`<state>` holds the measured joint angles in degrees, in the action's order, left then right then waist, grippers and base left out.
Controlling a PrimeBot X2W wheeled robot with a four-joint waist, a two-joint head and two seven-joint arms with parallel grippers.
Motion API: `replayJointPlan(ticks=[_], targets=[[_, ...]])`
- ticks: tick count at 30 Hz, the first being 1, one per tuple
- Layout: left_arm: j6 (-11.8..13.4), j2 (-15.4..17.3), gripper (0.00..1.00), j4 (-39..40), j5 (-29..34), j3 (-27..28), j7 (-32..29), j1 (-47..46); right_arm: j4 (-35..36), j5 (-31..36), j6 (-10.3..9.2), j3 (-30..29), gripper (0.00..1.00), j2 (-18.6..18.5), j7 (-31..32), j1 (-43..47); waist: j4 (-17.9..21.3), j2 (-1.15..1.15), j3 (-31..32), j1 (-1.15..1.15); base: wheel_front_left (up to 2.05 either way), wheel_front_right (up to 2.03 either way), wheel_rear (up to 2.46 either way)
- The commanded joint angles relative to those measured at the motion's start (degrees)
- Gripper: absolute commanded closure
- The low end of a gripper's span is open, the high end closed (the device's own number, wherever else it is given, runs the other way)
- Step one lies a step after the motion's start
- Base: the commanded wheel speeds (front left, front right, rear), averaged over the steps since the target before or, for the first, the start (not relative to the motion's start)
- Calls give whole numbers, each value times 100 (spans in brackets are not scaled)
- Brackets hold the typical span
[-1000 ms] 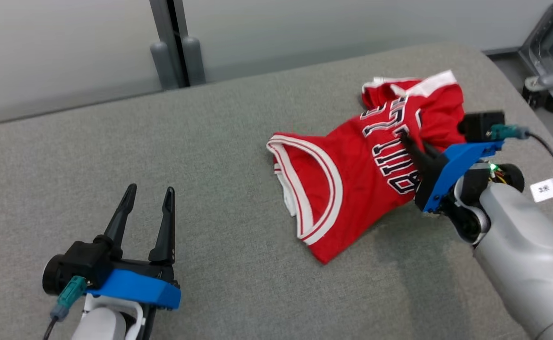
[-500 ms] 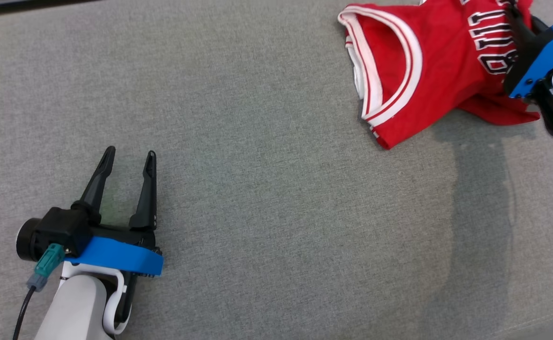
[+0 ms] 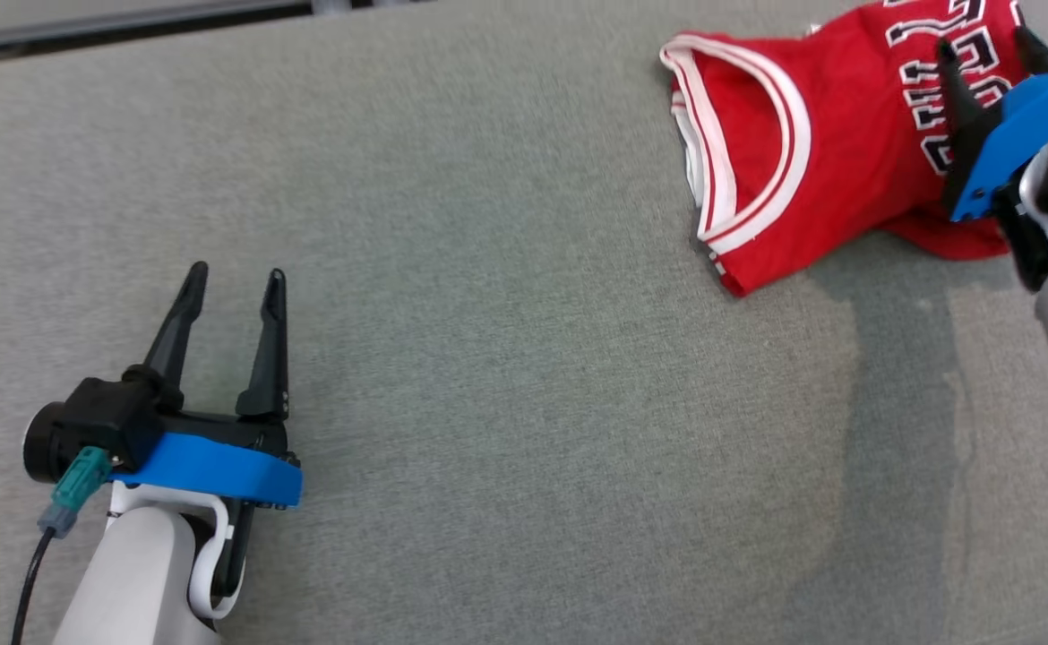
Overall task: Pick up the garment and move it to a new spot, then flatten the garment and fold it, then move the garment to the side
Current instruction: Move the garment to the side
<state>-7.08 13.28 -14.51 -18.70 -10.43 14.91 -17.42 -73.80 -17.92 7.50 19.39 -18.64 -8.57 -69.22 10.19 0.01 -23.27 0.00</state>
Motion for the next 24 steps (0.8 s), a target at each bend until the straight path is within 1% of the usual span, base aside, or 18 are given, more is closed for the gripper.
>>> replayJointPlan(ticks=[1,5,8,9,10,13,16,20,24], targets=[[28,2,0,-3,-31,72,29,90,-6,184,-1,-95,0,42,-203,94,4,-1,197,0,0,0,0],[69,-62,0,133,-75,282,28,274,6,587,-1,-392,0,163,-547,212,-93,-1,719,0,0,0,0],[108,-132,0,214,-124,456,29,493,246,774,0,-607,0,373,-643,432,-179,-1,1150,0,0,0,0],[108,-132,0,214,-124,456,29,493,246,774,0,-607,0,373,-643,432,-179,-1,1150,0,0,0,0],[127,-151,0,240,-152,522,30,565,363,798,-1,-683,0,425,-657,551,-206,-1,1276,0,0,0,0],[135,-197,0,219,-304,659,32,781,1005,895,-1,-868,0,567,-661,1084,-288,-1,1667,0,0,0,0],[277,-227,0,225,-417,873,31,987,1732,985,-1,-996,0,727,-658,1839,-355,-1,1952,0,0,0,0],[383,-260,0,219,-488,1007,31,1221,2668,1041,0,-1162,0,885,-659,2919,-429,-1,2221,0,0,0,0],[412,-224,0,57,-444,982,19,1363,3349,1016,-1,-1163,0,906,-659,3844,-482,-1,2364,0,0,0,0]])
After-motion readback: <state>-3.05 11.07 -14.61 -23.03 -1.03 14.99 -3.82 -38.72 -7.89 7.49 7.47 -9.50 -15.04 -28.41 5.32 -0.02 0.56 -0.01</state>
